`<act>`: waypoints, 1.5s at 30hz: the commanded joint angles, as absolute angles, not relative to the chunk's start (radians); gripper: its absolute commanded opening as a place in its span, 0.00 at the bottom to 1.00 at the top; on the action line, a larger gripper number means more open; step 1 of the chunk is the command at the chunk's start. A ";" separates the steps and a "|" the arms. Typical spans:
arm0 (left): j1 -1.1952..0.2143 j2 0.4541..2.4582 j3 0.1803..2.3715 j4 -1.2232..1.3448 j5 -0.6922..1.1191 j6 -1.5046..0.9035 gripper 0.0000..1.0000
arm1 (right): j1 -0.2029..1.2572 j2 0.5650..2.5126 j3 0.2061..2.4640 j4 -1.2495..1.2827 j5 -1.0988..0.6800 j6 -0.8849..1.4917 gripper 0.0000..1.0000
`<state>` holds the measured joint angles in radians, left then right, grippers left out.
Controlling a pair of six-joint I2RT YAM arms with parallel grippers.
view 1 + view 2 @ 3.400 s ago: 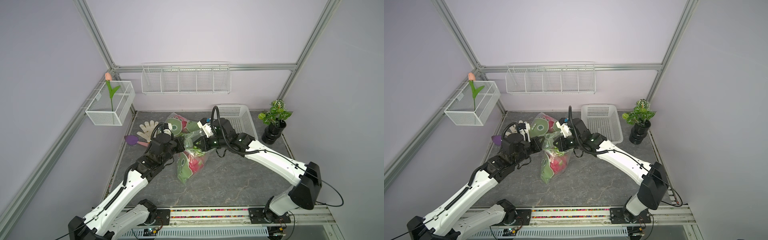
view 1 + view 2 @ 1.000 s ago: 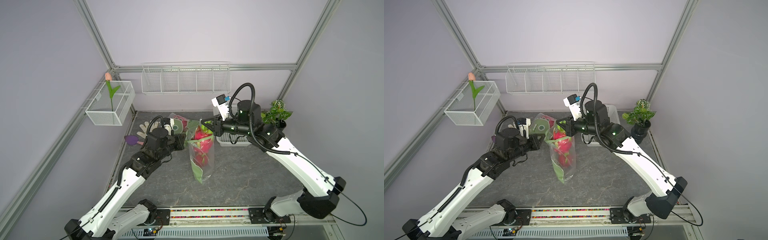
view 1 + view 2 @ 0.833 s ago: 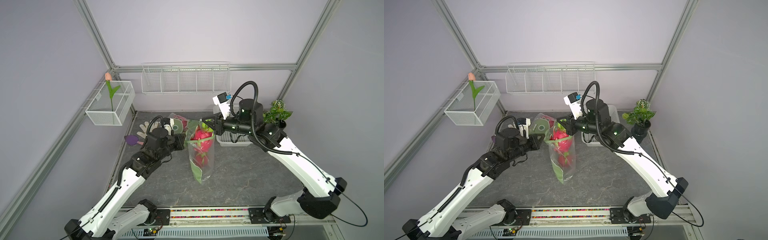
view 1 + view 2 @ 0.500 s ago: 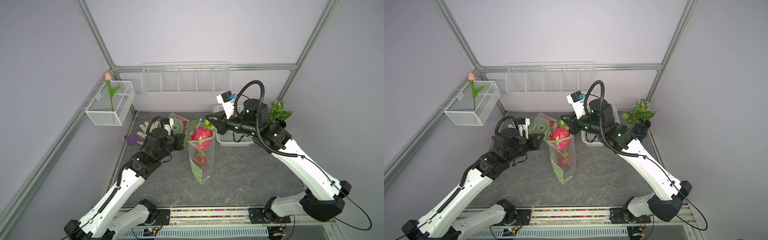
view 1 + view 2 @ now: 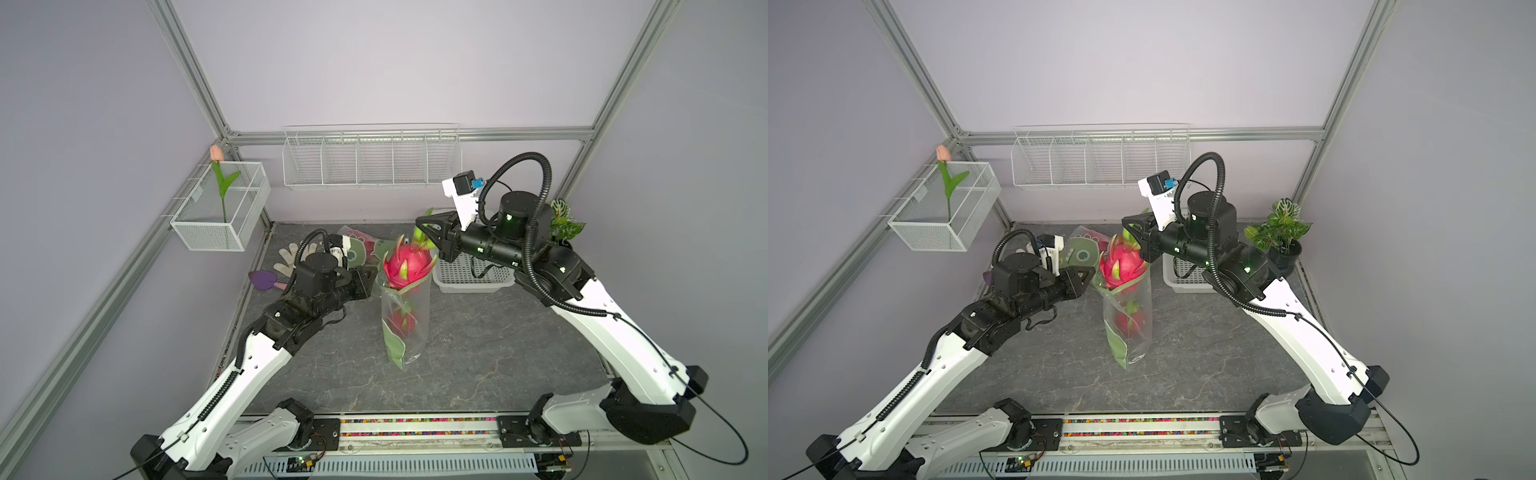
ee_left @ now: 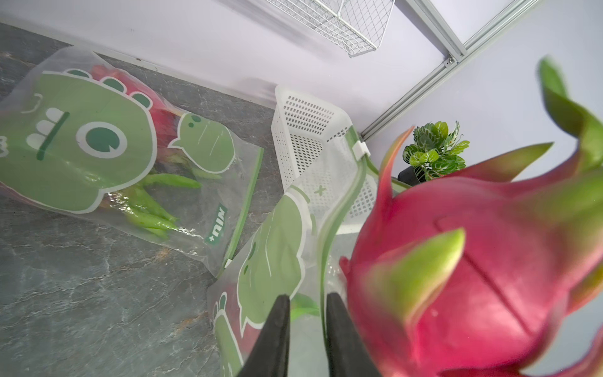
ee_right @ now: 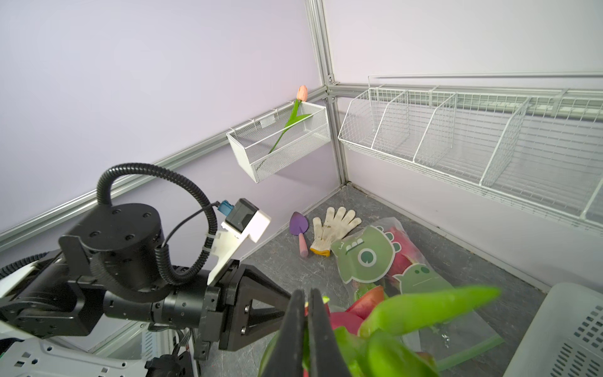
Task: Open the zip-top bag and take out the dragon fruit
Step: Pick up the dragon fruit from the zipper food storage bag, then place the dragon fruit in the basket.
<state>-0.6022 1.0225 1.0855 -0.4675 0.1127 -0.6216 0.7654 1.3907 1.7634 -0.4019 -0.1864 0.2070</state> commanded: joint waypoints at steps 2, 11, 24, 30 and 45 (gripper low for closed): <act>-0.599 1.049 1.094 -0.423 0.170 -0.652 0.23 | 0.759 1.408 1.818 -0.369 -0.175 0.176 0.07; -0.599 1.075 1.078 -0.370 0.208 -0.672 0.21 | 0.751 1.413 1.868 -0.425 -0.115 0.131 0.07; -0.598 1.091 1.061 -0.348 0.210 -0.685 0.00 | 0.693 1.430 2.008 -0.478 -0.097 0.110 0.07; -0.599 1.085 1.058 -0.376 0.182 -0.669 0.00 | 0.667 1.440 2.044 -0.488 -0.073 0.090 0.07; -0.598 1.046 1.051 -0.404 0.166 -0.634 0.00 | 0.464 1.485 1.982 -0.500 -0.023 0.101 0.07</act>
